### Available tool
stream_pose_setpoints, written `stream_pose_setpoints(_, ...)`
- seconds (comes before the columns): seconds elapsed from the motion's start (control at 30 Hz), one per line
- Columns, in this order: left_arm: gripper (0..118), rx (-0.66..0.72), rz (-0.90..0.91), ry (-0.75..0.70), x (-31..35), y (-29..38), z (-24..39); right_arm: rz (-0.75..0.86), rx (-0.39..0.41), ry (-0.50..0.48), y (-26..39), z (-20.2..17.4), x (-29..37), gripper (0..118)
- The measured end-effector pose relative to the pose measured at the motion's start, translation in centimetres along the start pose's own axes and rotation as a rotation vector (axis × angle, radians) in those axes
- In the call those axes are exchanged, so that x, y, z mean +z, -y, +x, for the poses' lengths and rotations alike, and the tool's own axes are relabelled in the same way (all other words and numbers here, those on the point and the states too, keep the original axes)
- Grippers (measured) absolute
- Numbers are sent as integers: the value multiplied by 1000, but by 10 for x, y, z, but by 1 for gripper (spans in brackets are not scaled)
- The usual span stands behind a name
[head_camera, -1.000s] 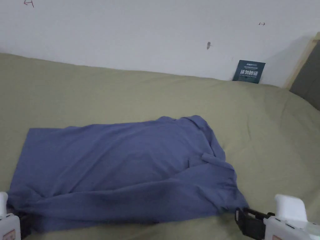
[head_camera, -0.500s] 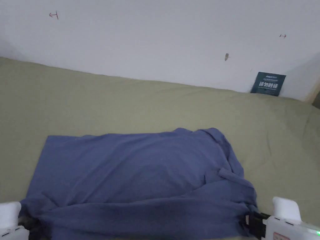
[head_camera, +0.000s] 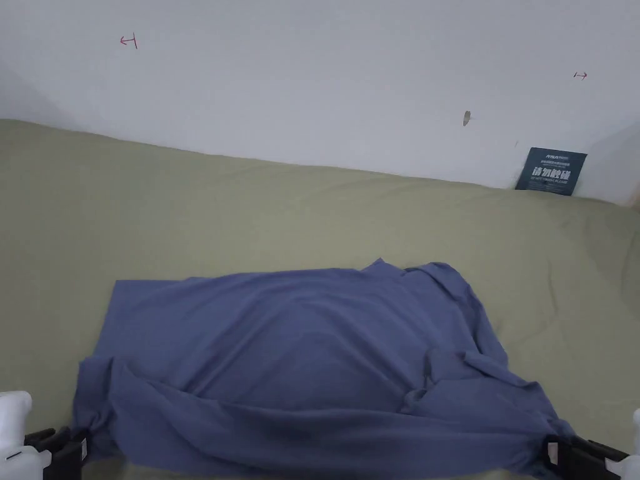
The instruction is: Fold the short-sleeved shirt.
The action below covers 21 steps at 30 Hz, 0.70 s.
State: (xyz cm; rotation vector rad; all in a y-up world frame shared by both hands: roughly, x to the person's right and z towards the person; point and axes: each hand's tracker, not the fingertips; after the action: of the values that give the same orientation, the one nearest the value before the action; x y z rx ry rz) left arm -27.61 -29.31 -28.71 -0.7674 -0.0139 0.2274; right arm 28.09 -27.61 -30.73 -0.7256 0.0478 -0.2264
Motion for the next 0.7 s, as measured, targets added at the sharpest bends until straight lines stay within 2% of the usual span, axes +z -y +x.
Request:
stream_pose_setpoints(0.1,3,8,13,19,16,4,6,-14,-4,4,7,-6,19,9)
stream_pose_setpoints(0.2,3,-6,8,15,33,14,11,-29,26,50,16,-12,38,9)
stream_pose_setpoints(0.43,3,26,-28,12,81,42,-15,-32,46,87,26,-5,82,9)
stream_pose_setpoints(0.57,3,65,-27,12,105,40,-27,-28,17,101,28,4,109,9)
stream_pose_setpoints(0.6,3,63,-22,26,111,40,-28,-37,-1,99,29,6,114,9)
stream_pose_setpoints(0.7,3,-22,-67,16,121,46,-18,-67,20,106,42,5,122,9)
